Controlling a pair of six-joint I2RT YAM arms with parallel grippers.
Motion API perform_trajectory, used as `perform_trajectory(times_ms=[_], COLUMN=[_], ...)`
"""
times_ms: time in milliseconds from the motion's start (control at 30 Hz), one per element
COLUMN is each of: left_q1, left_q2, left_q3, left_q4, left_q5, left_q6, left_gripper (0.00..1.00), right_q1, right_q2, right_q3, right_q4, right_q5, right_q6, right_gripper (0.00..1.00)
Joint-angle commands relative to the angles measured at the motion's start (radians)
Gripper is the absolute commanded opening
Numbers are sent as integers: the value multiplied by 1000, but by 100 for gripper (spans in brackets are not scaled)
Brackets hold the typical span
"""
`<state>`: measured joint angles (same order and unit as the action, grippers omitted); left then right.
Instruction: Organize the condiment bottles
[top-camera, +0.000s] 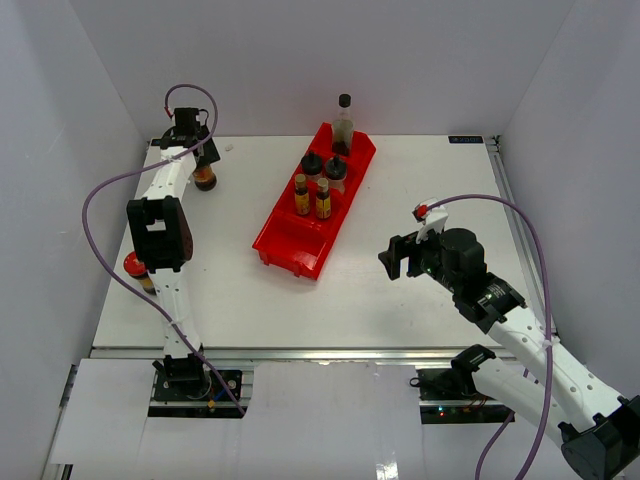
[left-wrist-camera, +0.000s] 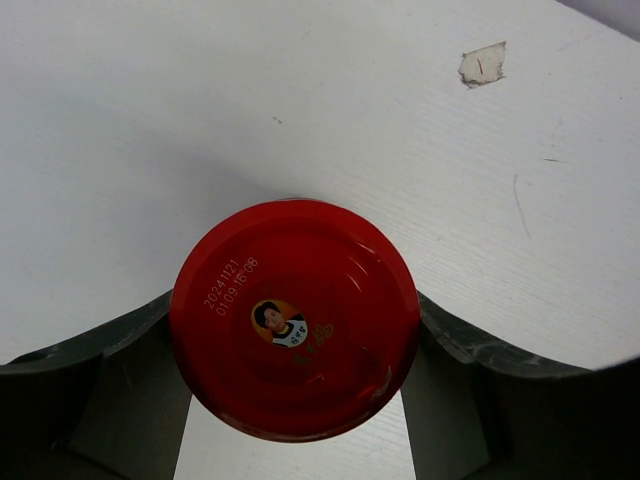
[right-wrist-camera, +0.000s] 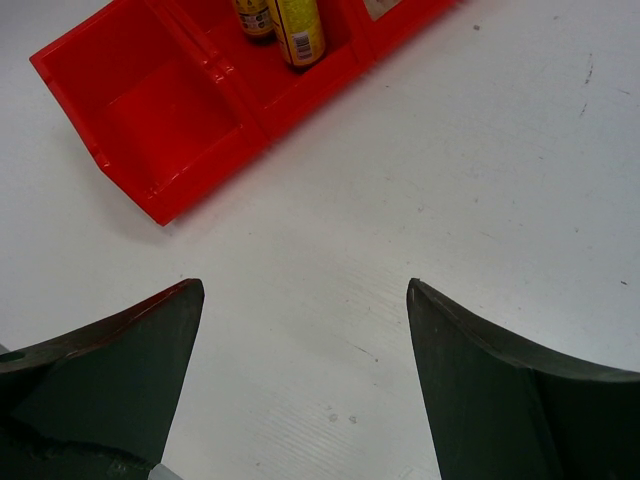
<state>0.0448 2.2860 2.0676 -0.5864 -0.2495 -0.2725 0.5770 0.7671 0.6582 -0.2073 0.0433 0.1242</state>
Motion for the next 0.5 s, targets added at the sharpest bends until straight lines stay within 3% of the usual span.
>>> perform_trajectory(times_ms=[0, 67, 133, 233, 467], left_q1=[6, 7, 6, -2, -92], left_q2=[-13, -15, -32, -57, -259], left_q3=[-15, -20, -30, -33, -170], left_q4=[41, 37, 25, -22, -72], left_q5=[32, 40, 54, 67, -17], left_q6=[13, 11, 7, -9, -49], left_gripper=[50, 37, 17, 0, 0], right_q1=[-2, -2, 0, -2, -1], right_q2=[-17, -19, -20, -18, -19], right_q3=[31, 32, 34, 34, 32], right_q4=[45, 45, 45, 46, 49], right_q5=[9, 9, 12, 12, 8], right_q6=[-8, -8, -9, -8, -8], right_gripper=[89, 89, 89, 89, 89])
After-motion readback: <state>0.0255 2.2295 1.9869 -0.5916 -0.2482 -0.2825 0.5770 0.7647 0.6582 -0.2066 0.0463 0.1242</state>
